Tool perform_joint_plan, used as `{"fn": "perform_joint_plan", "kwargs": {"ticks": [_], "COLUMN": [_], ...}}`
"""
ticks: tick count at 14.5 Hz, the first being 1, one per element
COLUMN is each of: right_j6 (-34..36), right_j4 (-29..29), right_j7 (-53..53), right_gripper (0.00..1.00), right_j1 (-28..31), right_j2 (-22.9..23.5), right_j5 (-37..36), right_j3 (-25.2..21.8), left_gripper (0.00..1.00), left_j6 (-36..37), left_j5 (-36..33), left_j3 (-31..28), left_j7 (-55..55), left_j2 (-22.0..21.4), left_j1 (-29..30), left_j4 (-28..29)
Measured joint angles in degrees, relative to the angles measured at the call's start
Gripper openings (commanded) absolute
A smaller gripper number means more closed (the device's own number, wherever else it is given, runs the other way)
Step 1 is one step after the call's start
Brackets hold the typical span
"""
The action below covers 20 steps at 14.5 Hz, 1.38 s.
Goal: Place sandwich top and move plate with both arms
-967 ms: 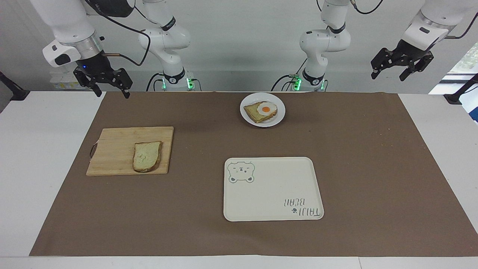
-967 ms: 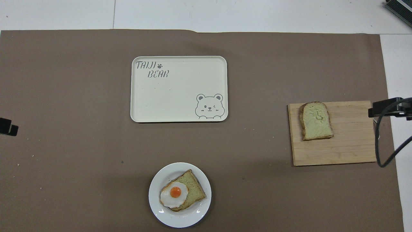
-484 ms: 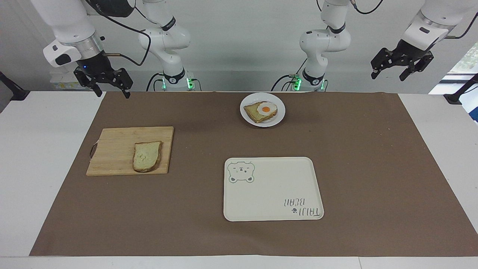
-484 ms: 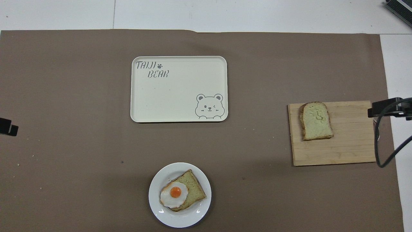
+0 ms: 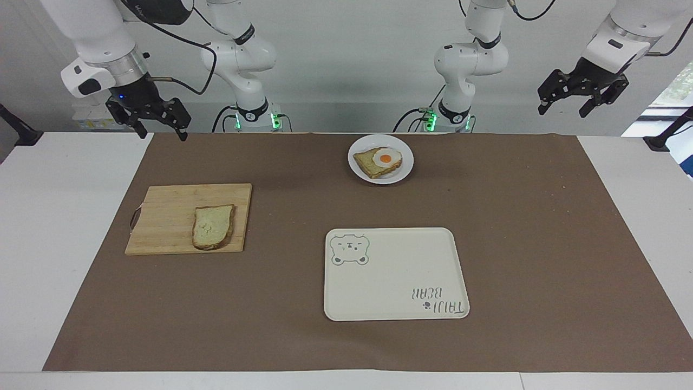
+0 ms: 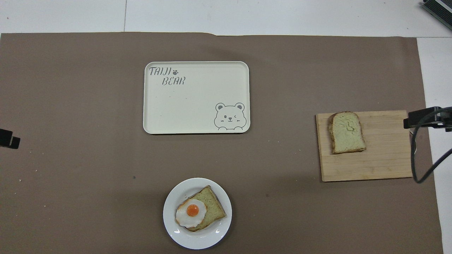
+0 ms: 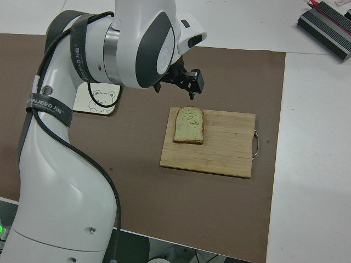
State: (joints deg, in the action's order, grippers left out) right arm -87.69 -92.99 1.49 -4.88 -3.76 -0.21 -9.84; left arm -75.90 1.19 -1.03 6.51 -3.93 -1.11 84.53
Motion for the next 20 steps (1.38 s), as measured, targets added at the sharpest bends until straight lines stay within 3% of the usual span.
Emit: {"fn": "perform_joint_plan", "kwargs": {"ticks": [6,12,20], "right_j6": [-1.5,-8.8,-19.6], "right_j4": [0.1,-0.7,-5.2], "right_j7": [0.0,0.0,-3.3], "right_gripper": [1.00,1.00,1.00], "right_j1": [0.0,-0.8,-1.3], "right_j2": [-0.1,0.6,7.2], "right_j5": [0.0,0.0,0.2], "right_j3": [0.0,0.5,0.6], "left_gripper": [1.00,1.00,1.00], "left_j6": [0.0,0.0,0.0], "left_j5": [0.0,0.0,0.0], "left_j3": [0.0,0.0,0.0], "left_j7": [0.0,0.0,0.0], "left_j2": [0.0,0.0,0.0], "left_j1": [0.0,0.0,0.0], "left_j4": [0.0,0.0,0.0]}}
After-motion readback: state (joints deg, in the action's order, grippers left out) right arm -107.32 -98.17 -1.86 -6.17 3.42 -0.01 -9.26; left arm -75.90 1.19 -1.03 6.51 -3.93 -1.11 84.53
